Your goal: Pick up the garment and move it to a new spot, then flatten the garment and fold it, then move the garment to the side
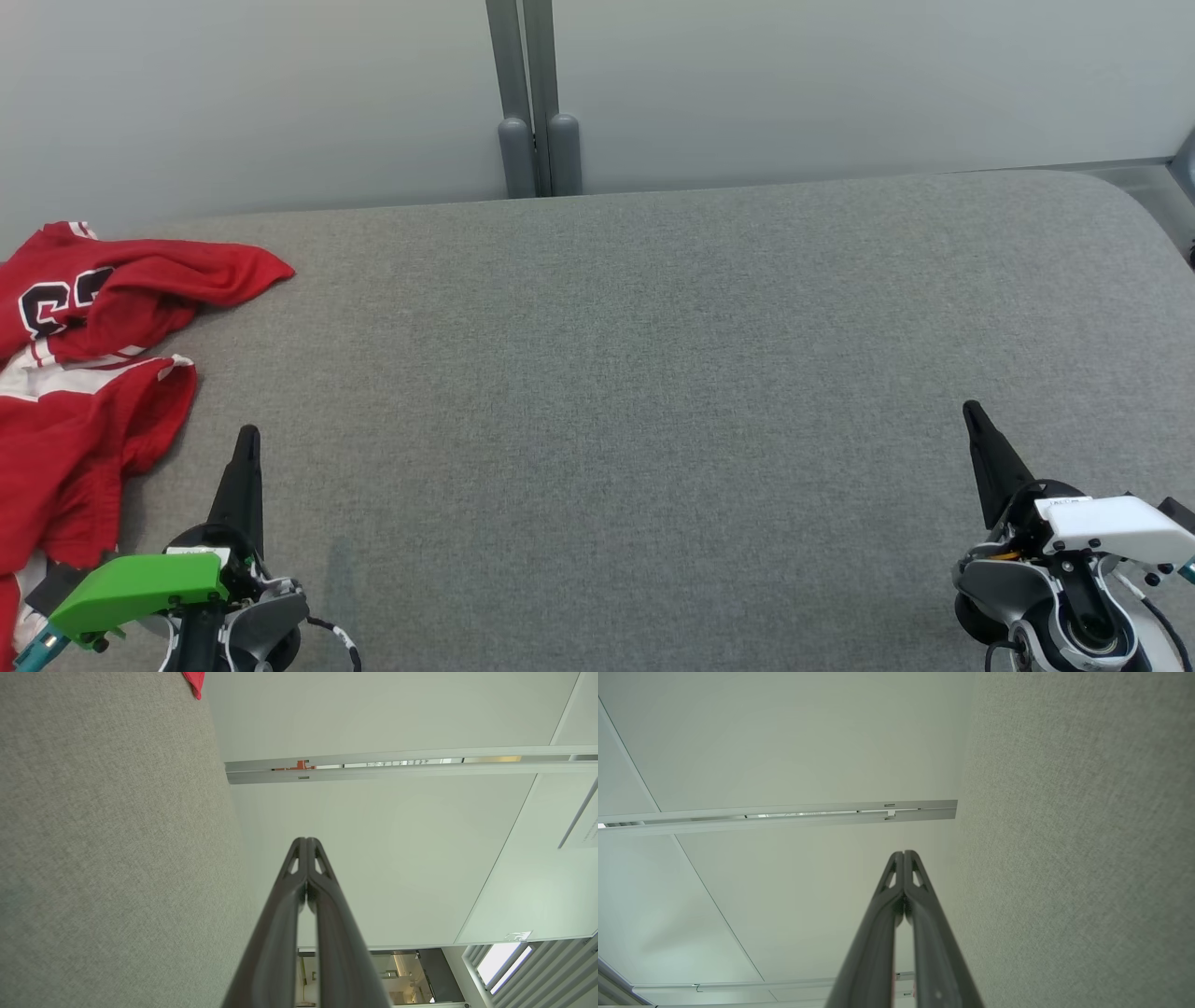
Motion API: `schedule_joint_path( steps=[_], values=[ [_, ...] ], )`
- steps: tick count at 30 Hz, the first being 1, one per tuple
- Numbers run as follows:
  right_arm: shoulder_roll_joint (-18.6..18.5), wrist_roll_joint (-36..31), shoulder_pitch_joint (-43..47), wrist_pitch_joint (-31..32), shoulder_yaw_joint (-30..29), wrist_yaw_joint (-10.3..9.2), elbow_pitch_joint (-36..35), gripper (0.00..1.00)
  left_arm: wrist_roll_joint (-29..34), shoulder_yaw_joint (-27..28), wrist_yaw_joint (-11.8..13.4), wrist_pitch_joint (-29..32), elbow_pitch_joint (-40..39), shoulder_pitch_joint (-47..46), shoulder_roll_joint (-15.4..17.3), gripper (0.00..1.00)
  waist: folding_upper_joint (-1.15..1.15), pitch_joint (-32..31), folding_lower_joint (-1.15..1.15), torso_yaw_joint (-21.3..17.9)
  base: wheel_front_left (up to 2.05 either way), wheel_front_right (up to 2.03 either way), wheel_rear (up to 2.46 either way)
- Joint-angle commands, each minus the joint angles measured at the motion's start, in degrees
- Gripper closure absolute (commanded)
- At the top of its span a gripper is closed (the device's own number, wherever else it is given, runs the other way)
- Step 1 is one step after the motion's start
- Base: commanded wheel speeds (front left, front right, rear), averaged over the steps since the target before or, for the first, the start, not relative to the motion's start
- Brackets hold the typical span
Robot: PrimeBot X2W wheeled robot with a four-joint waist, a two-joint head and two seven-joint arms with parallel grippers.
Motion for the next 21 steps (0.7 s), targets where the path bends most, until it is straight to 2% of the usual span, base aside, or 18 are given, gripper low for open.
schedule_joint_path(
  steps=[1,16,17,21],
  values=[
    [-0.09,-0.08,-0.37,0.03,0.01,0.05,0.06,1.00,0.18,0.10,-0.35,0.05,-0.04,-0.72,0.45,1.00,0.00,0.00,0.00,0.00,0.00,0.00,0.00],
    [-0.09,-0.08,-0.37,0.03,0.01,0.04,0.06,1.00,0.18,0.10,-0.35,0.05,-0.04,-0.72,0.45,1.00,0.00,0.00,0.00,0.00,0.00,0.00,0.00],
    [0.00,0.00,0.00,-0.02,0.00,0.00,-0.01,0.00,0.00,-0.01,0.00,-0.01,0.01,0.00,0.00,0.00,0.00,0.00,0.00,0.00,0.00,0.00,0.00],
    [0.44,-0.07,1.36,-0.24,0.19,-0.02,1.43,0.00,0.00,-0.39,0.14,-0.24,1.62,1.37,-0.51,0.00,0.00,0.00,0.00,0.00,0.00,0.00,0.00]
  ],
)
